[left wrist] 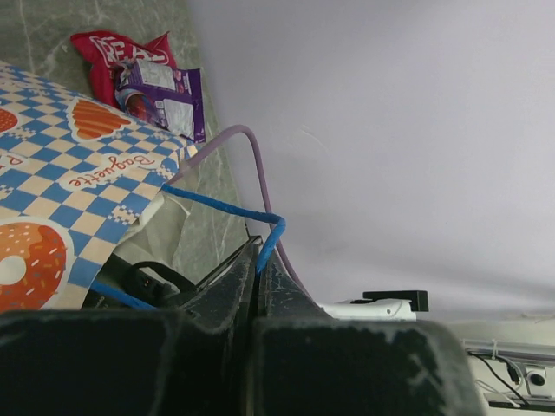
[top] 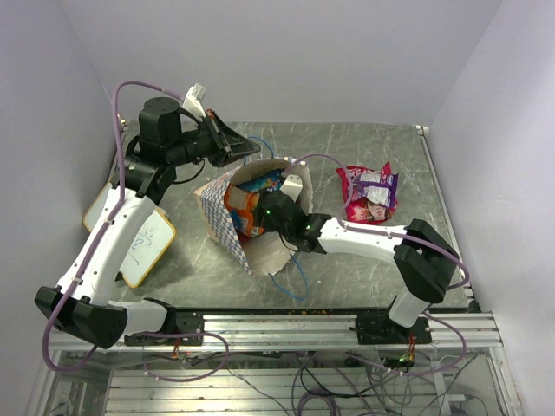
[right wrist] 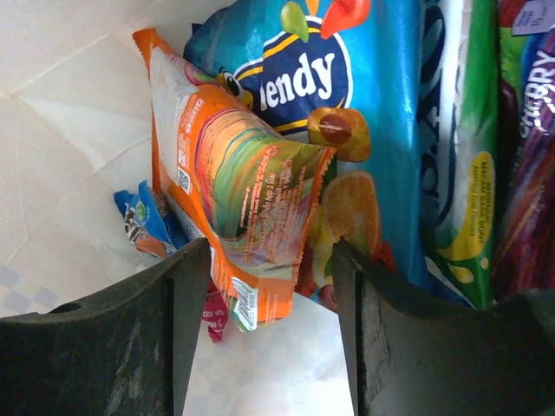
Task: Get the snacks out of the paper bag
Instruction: Take out the snack from the paper bag.
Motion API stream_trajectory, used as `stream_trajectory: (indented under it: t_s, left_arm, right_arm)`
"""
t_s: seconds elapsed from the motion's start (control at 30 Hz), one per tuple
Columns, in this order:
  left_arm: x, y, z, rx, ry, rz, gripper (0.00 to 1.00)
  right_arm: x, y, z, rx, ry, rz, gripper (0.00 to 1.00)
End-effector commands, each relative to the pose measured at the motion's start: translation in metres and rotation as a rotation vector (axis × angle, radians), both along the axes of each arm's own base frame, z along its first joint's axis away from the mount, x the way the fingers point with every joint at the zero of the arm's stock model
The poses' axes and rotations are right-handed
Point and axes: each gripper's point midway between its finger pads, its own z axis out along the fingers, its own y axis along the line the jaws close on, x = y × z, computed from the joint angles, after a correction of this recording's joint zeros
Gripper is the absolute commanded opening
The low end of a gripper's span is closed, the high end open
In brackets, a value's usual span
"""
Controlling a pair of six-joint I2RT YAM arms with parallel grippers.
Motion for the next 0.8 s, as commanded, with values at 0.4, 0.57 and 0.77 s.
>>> stream_trajectory:
  t_s: [0.4, 0.57, 0.77]
  left_arm:
    - [-0.034, 0.009, 0.023, 0.005, -0.077, -0.033, 0.07]
    - [-0.035, 0.012, 0.016, 0.038, -0.084, -0.025, 0.07]
    - [-0.029, 0.017, 0.001, 0.083, -0.084, 0.011, 0.07]
  right_arm:
    - [0.02, 0.043, -0.005, -0.038, -0.004, 0.097, 0.35]
    - [0.01, 0.034, 0.018, -0.005, -0.05, 0.134, 0.18]
    - [-0.01, 0.017, 0.039, -0.016, -0.069, 0.211, 0.0]
